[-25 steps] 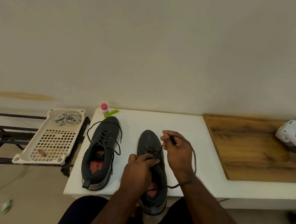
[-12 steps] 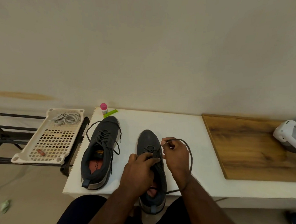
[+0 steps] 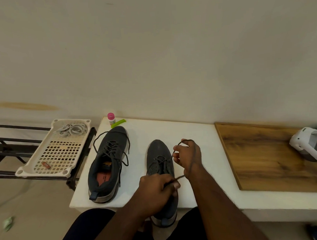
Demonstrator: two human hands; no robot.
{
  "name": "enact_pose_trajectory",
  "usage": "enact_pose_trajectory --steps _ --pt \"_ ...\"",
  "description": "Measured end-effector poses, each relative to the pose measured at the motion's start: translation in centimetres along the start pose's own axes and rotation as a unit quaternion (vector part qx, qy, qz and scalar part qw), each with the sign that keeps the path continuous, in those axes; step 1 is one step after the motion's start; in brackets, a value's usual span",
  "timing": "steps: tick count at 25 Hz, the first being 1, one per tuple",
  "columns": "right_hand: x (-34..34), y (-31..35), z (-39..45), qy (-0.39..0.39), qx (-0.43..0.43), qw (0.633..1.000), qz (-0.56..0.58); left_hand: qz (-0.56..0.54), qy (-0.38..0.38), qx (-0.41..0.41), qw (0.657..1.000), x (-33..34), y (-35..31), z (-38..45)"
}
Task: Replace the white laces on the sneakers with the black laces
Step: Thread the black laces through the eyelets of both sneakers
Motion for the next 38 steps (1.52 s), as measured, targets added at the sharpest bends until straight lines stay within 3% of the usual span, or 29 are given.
enact_pose_trajectory --steps 4,6,8,10,15,18,20,22,24,27,29,31,32,34,35,36,38 --pt "-0.9 0.2 -2.7 0.017 -0.040 0.990 -0.131 -0.214 -0.173 -0.067 0.959 -4.2 1.7 0.0" --pt "0.0 -0.1 -4.9 0.084 -0.069 0.981 -0.160 -0.304 -0.227 -0.084 0.921 -5.6 3.3 0.1" --pt "1.9 -1.0 -7.0 0.174 -0.101 0.951 -0.235 -0.376 -0.243 -0.096 0.889 -5.8 4.8 0.3" --pt "2.9 -1.6 -8.1 0.213 -0.133 0.925 -0.287 -0.401 -0.244 -0.096 0.878 -5.6 5.5 0.4" --pt "3.3 -2.1 -9.2 0.272 -0.087 0.939 -0.193 -0.451 -0.251 -0.133 0.846 -5.0 6.6 0.5" --pt "2.6 -0.9 -9.1 0.289 -0.025 0.957 -0.002 -0.406 -0.247 -0.150 0.867 -5.0 7.0 0.8" --pt "-0.4 0.1 -6.5 0.183 0.025 0.961 0.206 -0.326 -0.241 -0.161 0.900 -5.2 7.4 0.8" --pt "-3.6 -0.6 -4.1 0.061 0.053 0.952 0.295 -0.214 -0.230 -0.172 0.934 -5.3 7.8 0.7" --pt "-5.0 -1.9 -3.1 0.021 0.057 0.969 0.239 -0.145 -0.221 -0.172 0.949 -5.2 7.5 0.7" --pt "-4.6 -2.1 -3.1 0.037 0.025 0.986 0.163 -0.086 -0.210 -0.143 0.963 -4.6 6.4 1.2" --pt "-4.1 -0.6 -3.3 0.069 -0.022 0.988 0.139 -0.033 -0.188 -0.128 0.973 -3.8 6.2 1.7" --pt "-4.6 1.2 -3.0 0.060 -0.109 0.992 0.026 0.023 -0.162 -0.137 0.977 -3.0 6.5 2.0" --pt "-5.1 2.4 -2.9 0.023 -0.179 0.980 -0.087 0.046 -0.155 -0.140 0.977 -2.8 6.5 2.1" --pt "-5.0 4.7 -3.8 -0.048 -0.317 0.902 -0.290 0.084 -0.156 -0.140 0.974 -2.8 6.3 2.2" --pt "-4.3 5.3 -4.3 -0.056 -0.368 0.866 -0.335 0.096 -0.159 -0.138 0.973 -2.9 6.1 2.3" --pt "-3.2 5.4 -4.6 -0.036 -0.394 0.848 -0.353 0.106 -0.164 -0.136 0.971 -3.0 6.0 2.3" --pt "-0.5 4.0 -4.8 0.050 -0.377 0.853 -0.358 0.116 -0.178 -0.129 0.969 -3.5 5.7 2.4"
Point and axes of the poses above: each hand's wrist, its own z-axis towards the middle knuckle, its own x-axis out of the palm, y = z × x, the point moved 10 cm from there along z, towards the middle knuckle
